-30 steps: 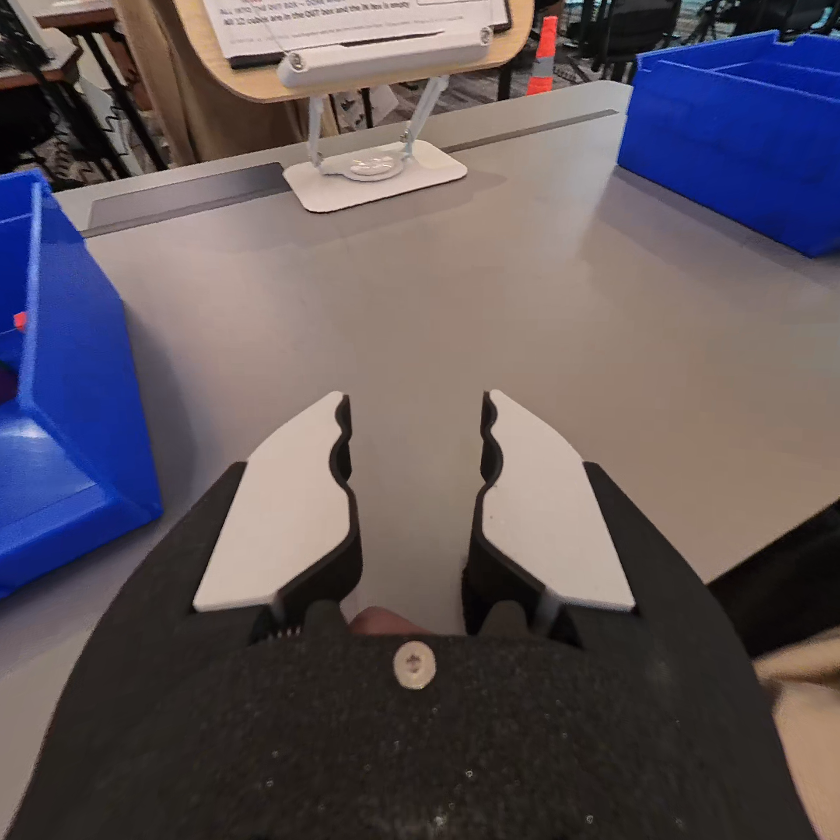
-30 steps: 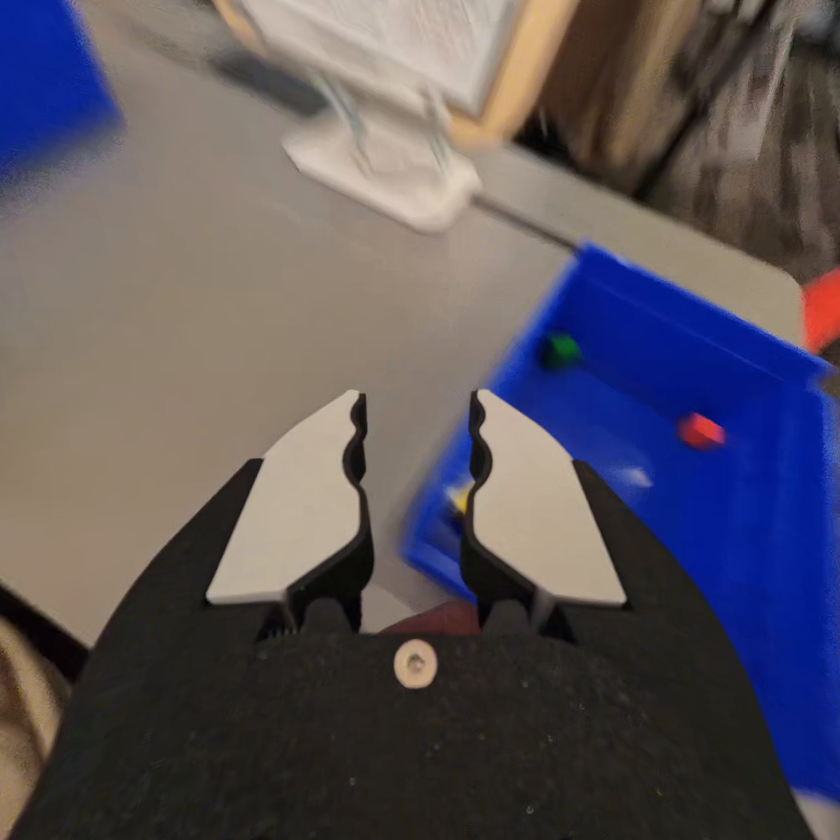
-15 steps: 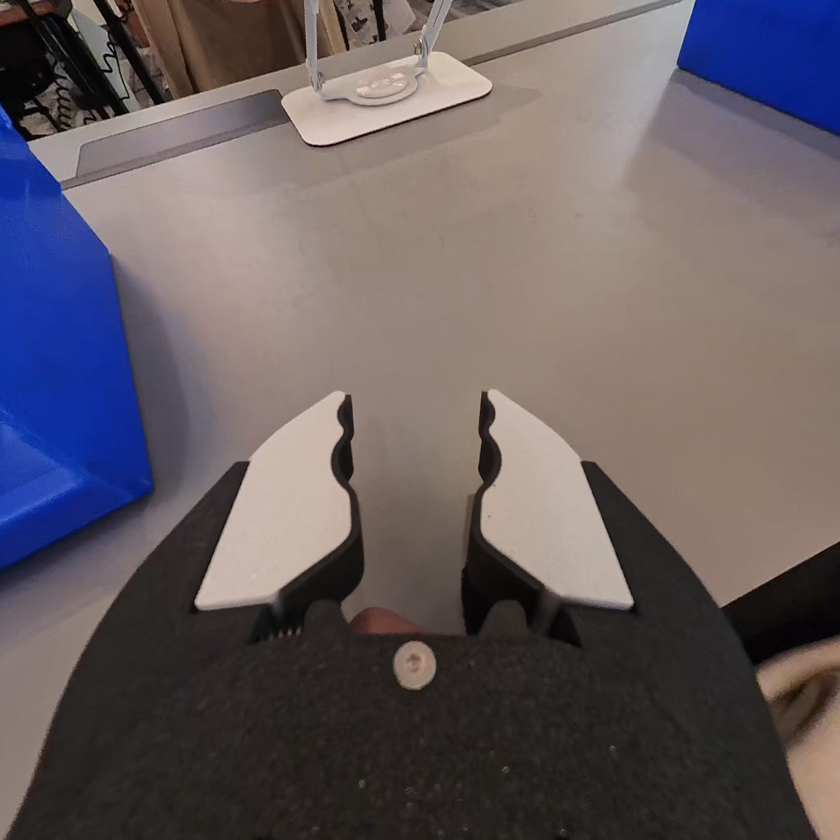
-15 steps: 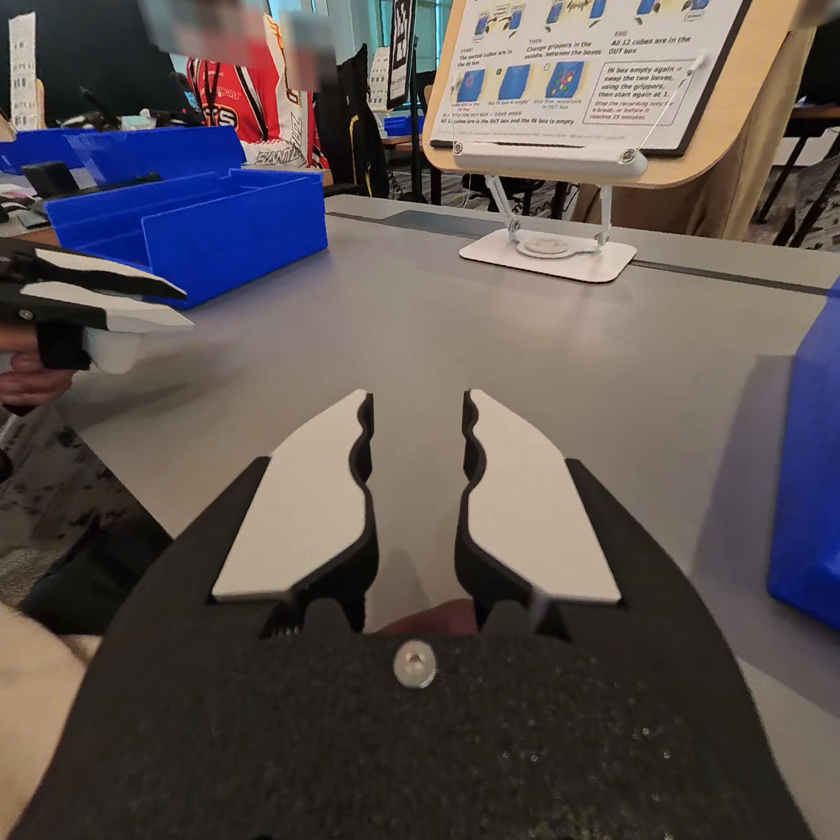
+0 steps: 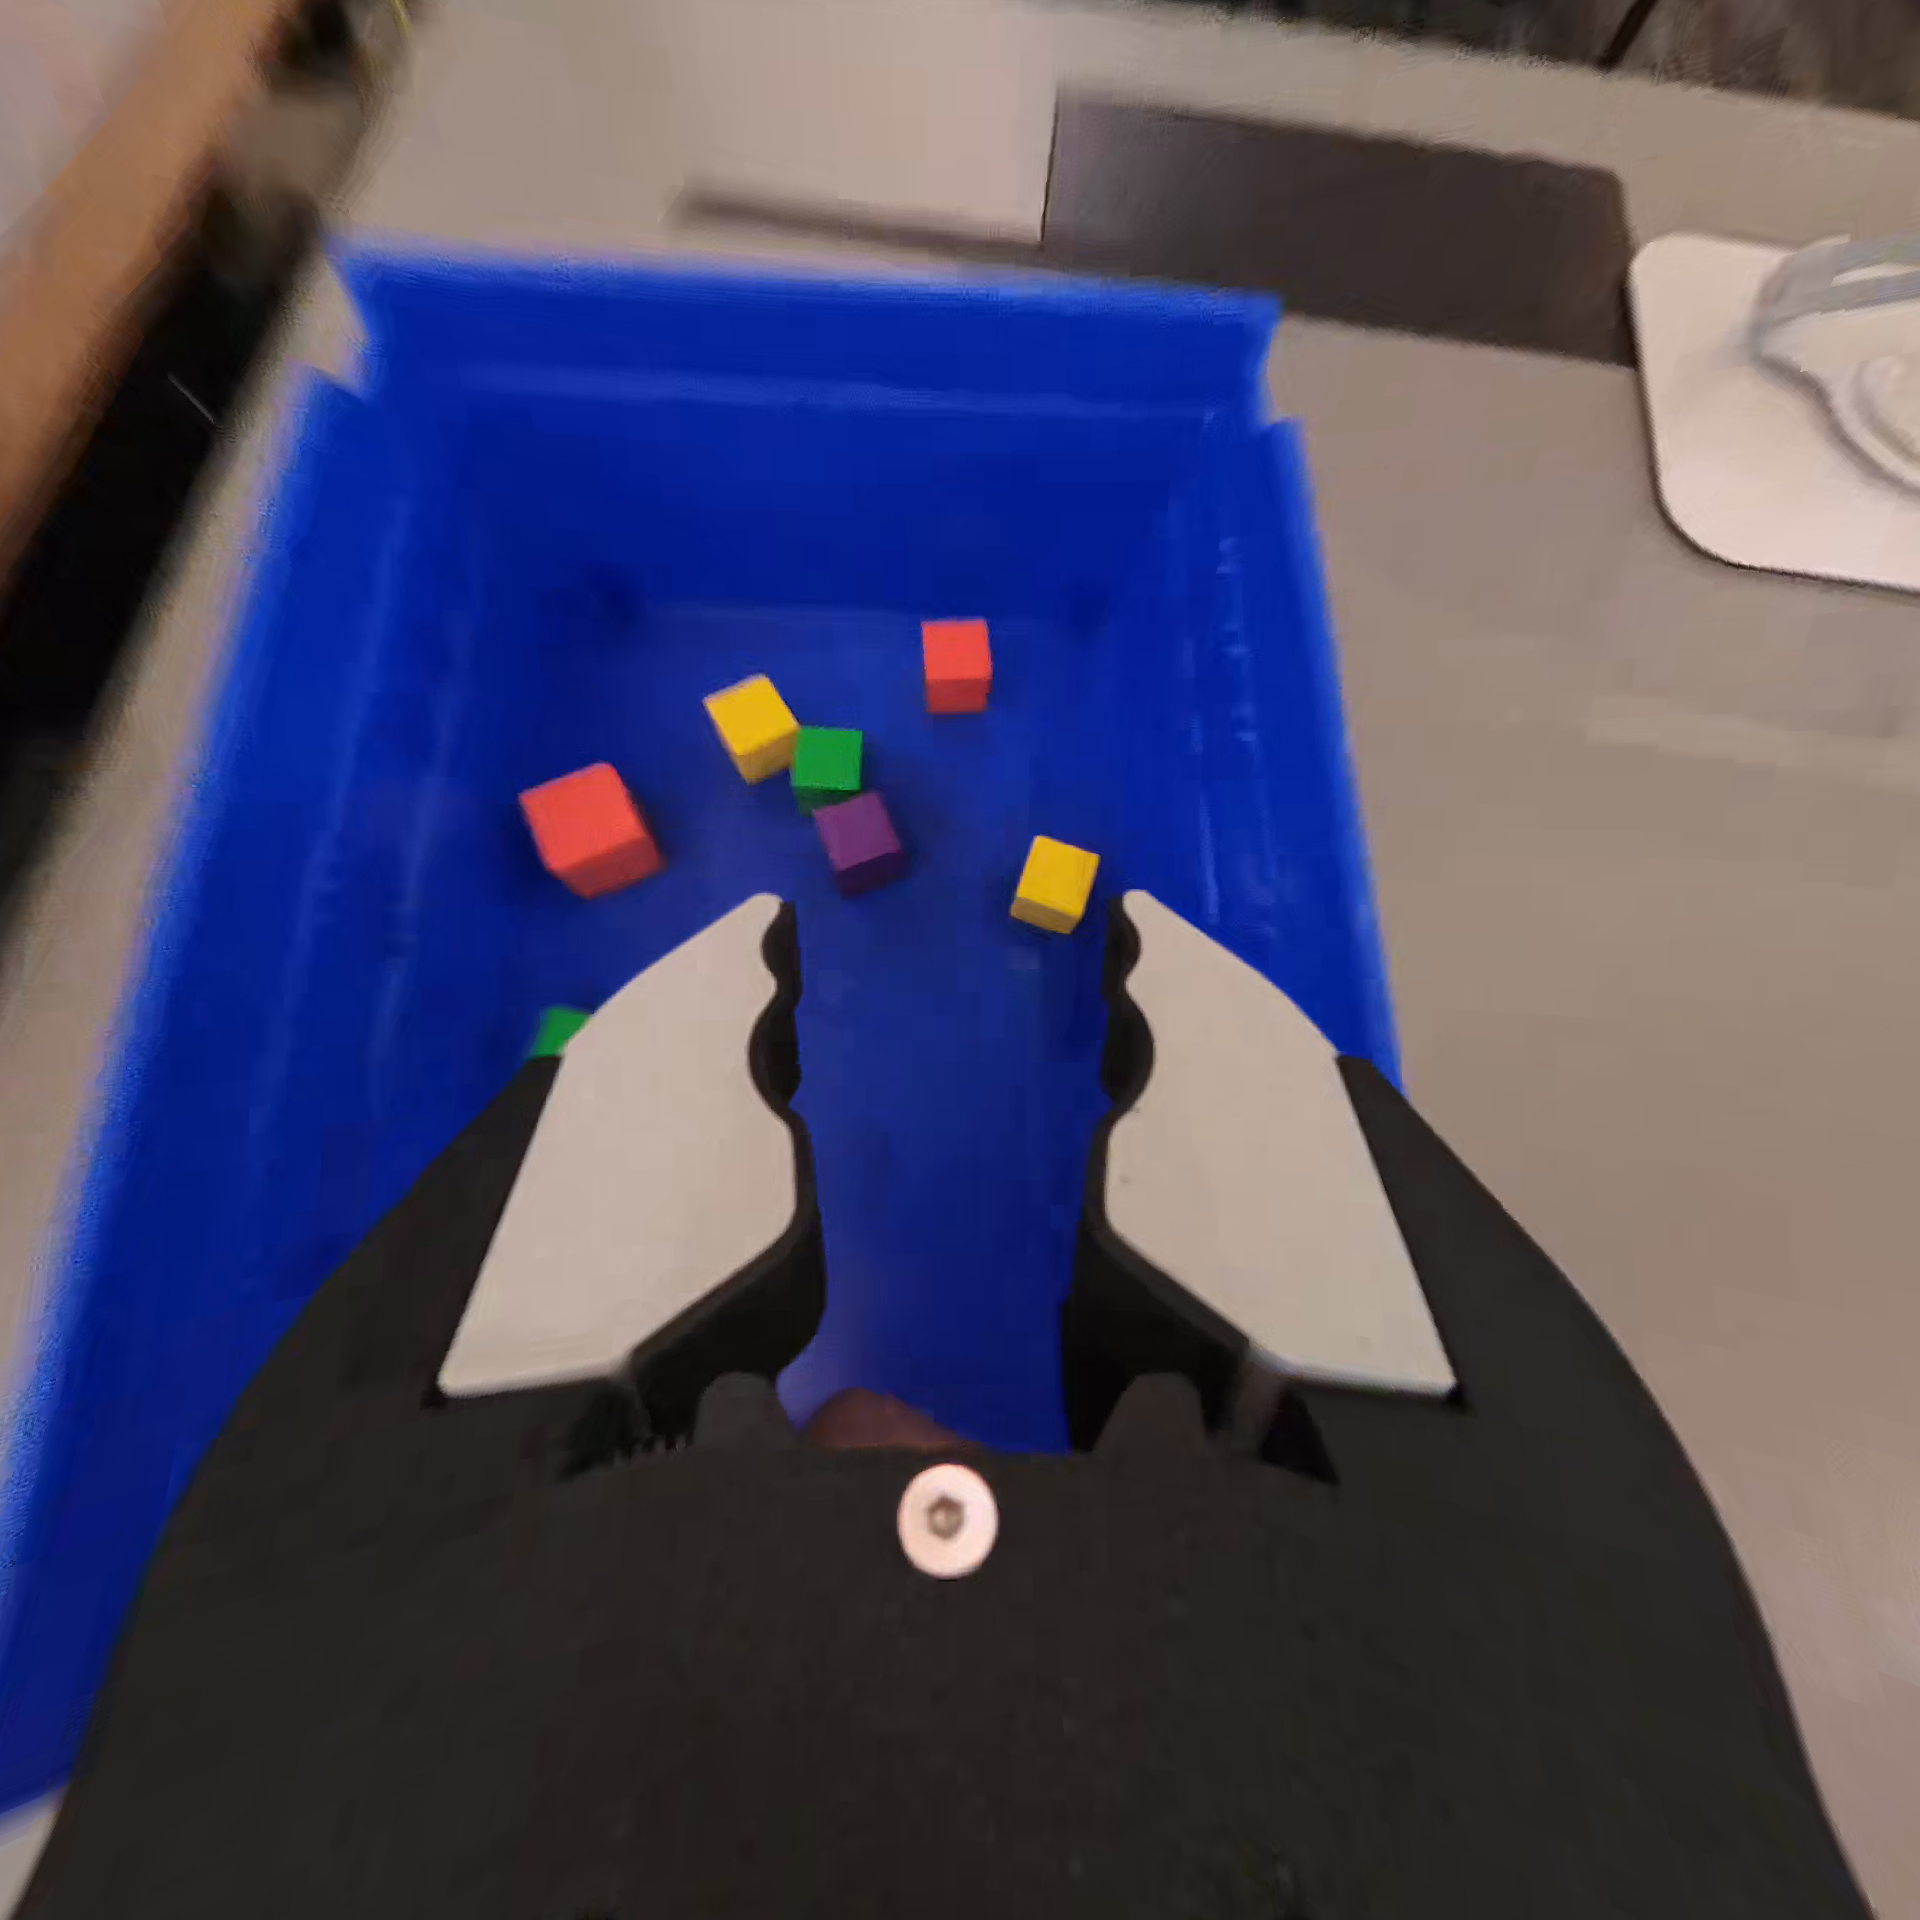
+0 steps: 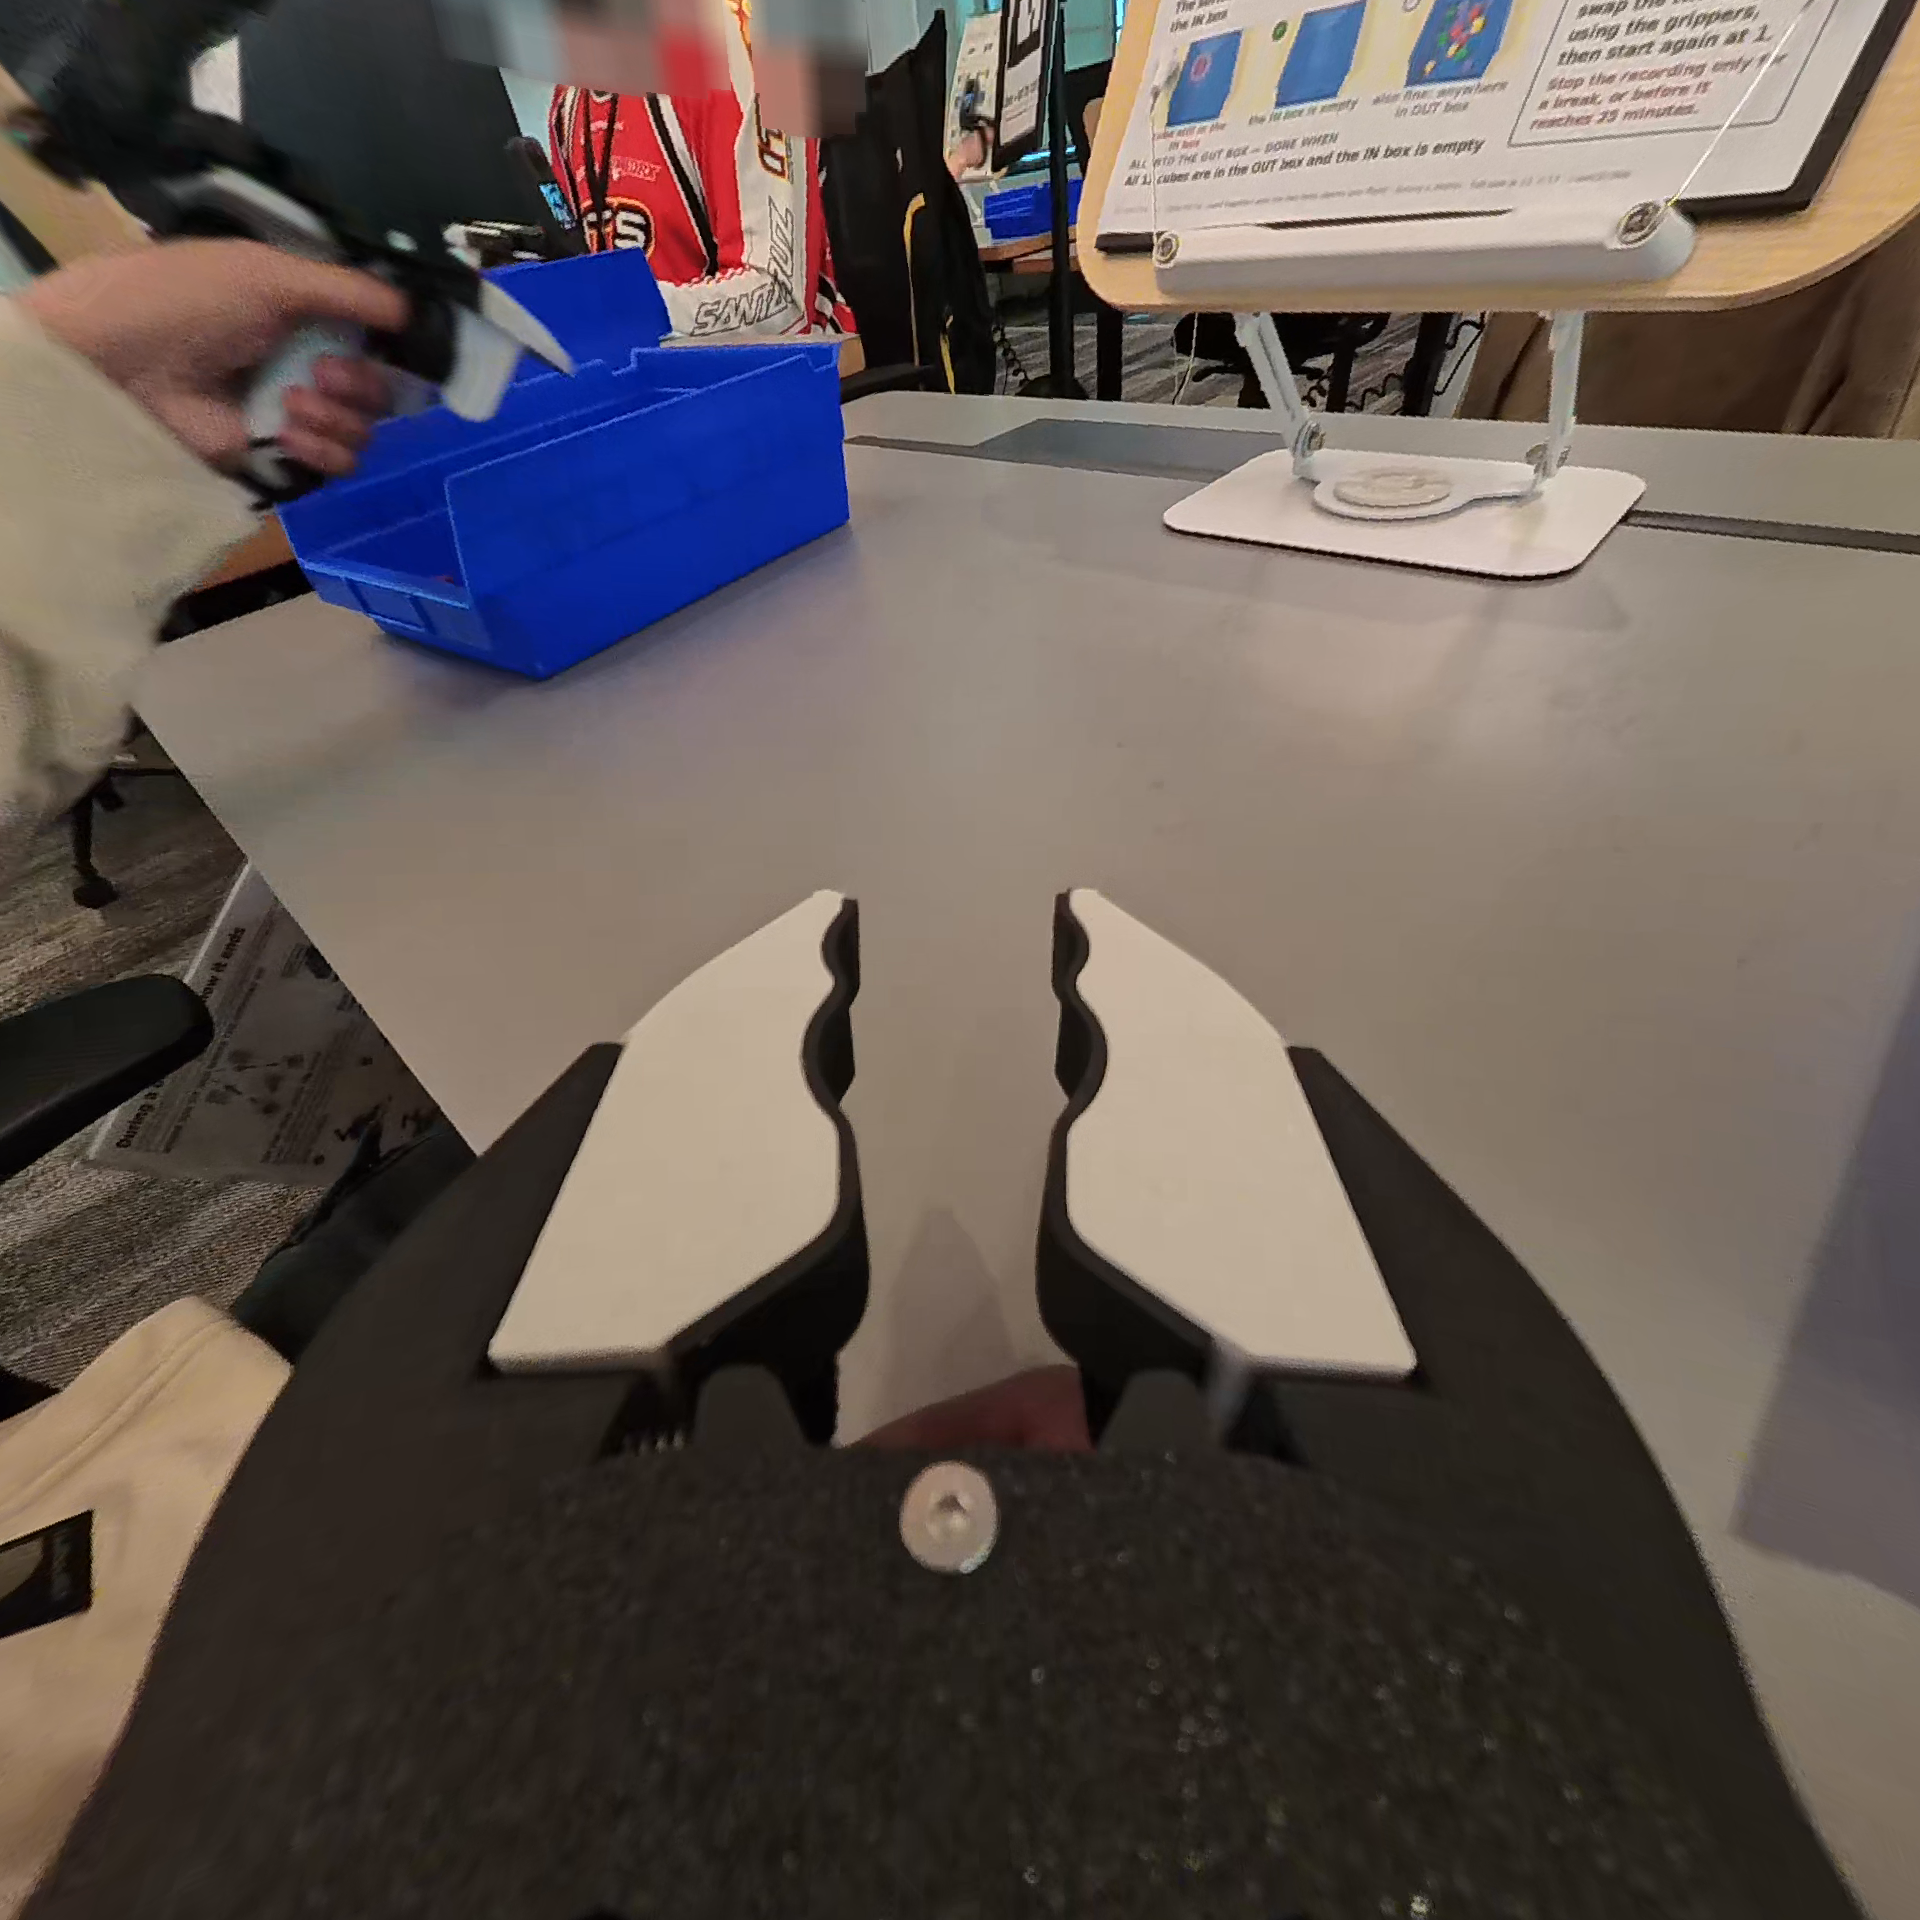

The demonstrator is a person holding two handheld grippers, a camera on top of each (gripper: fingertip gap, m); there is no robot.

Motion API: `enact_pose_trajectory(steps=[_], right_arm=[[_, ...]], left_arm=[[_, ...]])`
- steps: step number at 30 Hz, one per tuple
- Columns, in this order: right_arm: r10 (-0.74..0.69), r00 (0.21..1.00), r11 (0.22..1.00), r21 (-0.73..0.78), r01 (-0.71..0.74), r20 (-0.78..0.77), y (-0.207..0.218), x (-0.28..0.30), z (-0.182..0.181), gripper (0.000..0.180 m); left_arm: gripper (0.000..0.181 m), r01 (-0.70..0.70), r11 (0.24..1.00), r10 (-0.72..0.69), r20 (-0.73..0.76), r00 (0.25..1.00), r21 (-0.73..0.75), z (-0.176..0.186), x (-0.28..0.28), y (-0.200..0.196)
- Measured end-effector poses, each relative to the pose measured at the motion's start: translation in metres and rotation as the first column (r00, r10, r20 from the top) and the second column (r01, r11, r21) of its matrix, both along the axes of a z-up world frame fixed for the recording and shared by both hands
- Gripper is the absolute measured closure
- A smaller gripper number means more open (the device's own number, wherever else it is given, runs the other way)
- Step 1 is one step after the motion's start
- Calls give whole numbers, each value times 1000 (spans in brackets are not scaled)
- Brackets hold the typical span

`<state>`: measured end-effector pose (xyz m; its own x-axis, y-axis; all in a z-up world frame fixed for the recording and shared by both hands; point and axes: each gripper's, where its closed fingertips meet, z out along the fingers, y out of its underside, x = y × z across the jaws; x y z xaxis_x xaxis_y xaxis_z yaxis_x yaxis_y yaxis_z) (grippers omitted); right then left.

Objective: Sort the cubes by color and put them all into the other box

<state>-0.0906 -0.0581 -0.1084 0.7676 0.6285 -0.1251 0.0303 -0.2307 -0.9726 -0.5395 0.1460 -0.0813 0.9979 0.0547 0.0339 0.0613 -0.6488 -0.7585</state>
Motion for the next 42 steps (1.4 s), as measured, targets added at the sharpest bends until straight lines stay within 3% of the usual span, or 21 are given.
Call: enact_pose_trajectory(steps=[4,7,10,13,16,19,23,27,31,35,37,38,40,42], right_arm=[[18,1000,999,-31,-18,-6,-1,0,-4,144],[24,1000,999,-37,-24,-1,-3,2,-5,145],[15,1000,999,-31,-14,24,-4,6,-6,145],[16,1000,999,-33,-16,22,-4,8,-5,145],[9,1000,1000,-29,-8,22,-3,11,-4,147],[-3,1000,1000,-27,3,16,0,15,-3,148],[-32,999,999,8,32,27,3,19,1,149],[-59,997,998,25,58,43,6,21,1,150],[-57,997,998,17,56,49,7,19,-1,149],[-31,999,999,18,30,45,8,12,3,148],[13,997,996,84,-19,73,11,2,16,145],[40,994,989,140,-55,106,13,-5,26,143],[101,976,945,289,-154,192,14,-25,51,140],[131,946,874,416,-252,298,15,-47,69,139]], left_arm=[[122,-82,970,135,231,963,-227,-66,-11,44],[124,-153,943,206,158,966,-297,-91,-26,55],[158,-209,924,239,55,970,-320,-103,-39,57],[158,-190,920,203,4,979,-342,-100,-39,49],[158,-140,964,145,5,989,-226,-68,-33,43],[158,-2,1000,1,19,1000,26,-6,-3,24],[159,169,917,-138,-111,984,361,59,51,-38],[159,253,879,-154,-263,953,403,47,89,-91],[159,321,882,-257,-220,941,344,16,116,-112],[159,389,862,-342,-193,920,326,13,137,-113],[159,504,800,-514,-61,856,326,17,176,-119],[159,585,741,-633,54,772,330,21,204,-127],[159,693,615,-789,294,540,376,37,258,-147],[159,747,520,-822,482,304,415,54,299,-164]])
